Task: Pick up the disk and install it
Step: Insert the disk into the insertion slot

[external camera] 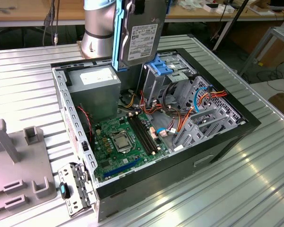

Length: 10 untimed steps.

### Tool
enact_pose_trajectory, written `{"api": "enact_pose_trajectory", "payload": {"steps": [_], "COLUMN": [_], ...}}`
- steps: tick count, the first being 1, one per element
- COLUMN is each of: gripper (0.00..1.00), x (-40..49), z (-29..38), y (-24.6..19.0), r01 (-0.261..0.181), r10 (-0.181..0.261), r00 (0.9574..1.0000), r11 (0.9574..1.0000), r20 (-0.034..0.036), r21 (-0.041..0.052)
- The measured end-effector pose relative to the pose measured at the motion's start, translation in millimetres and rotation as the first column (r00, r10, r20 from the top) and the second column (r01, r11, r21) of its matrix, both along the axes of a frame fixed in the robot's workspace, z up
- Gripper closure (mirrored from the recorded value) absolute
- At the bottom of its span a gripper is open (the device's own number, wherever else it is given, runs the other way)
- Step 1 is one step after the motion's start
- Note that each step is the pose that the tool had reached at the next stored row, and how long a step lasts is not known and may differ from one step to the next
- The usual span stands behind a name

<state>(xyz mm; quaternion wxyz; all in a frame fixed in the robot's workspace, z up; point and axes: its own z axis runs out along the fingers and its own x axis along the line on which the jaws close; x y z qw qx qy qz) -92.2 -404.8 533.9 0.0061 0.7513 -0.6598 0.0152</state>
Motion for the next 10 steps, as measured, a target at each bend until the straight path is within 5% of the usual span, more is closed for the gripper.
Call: {"api": "enact_pose_trajectory", "payload": {"steps": [7,10], "gripper": [0.63,0.63], "x": [0.0,0.0], "z": [0.0,0.0], "y": [-0.1,-0.2], "r01": [-0.084,-0.075], "r10": [0.084,0.075], "r00": [0.9964,0.9972], "r11": [0.9964,0.9972], "r20": [0.0,0.0001], "r21": [0.0001,0.0]}}
